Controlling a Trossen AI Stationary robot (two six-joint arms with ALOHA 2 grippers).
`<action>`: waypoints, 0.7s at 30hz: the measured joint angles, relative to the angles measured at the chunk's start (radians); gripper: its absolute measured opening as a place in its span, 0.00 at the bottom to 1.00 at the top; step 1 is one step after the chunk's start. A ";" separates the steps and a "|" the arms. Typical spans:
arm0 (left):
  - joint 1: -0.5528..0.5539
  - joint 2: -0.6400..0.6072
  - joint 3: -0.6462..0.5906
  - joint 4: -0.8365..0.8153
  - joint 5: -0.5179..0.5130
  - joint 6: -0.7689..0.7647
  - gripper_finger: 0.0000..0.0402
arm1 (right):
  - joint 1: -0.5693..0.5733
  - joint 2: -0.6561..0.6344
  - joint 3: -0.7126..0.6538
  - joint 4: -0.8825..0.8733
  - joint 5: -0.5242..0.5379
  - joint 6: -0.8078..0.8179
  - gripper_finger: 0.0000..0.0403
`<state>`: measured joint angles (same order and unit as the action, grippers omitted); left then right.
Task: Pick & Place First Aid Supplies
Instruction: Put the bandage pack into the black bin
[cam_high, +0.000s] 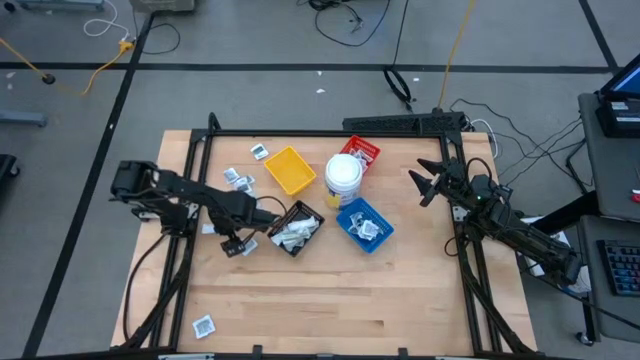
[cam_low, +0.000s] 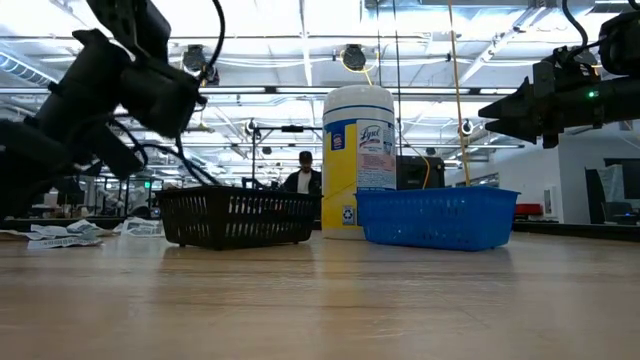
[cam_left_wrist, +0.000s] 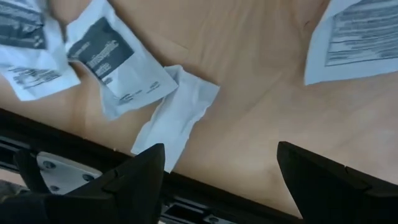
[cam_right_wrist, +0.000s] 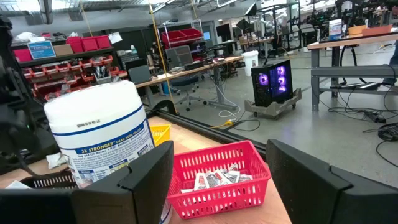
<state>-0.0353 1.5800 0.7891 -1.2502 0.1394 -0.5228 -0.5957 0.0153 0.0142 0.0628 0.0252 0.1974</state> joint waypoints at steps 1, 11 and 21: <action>0.000 0.016 0.000 0.004 0.000 0.009 0.78 | 0.000 0.000 0.000 0.000 0.000 0.000 0.63; 0.000 0.100 0.000 0.062 0.019 0.103 0.78 | 0.000 0.000 0.000 0.000 0.000 0.000 0.63; 0.000 0.089 0.000 0.056 0.019 0.095 0.78 | 0.000 0.000 0.000 0.000 0.000 0.000 0.63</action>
<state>-0.0353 1.6688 0.7891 -1.1938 0.1589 -0.4274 -0.5957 0.0154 0.0143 0.0624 0.0250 0.1974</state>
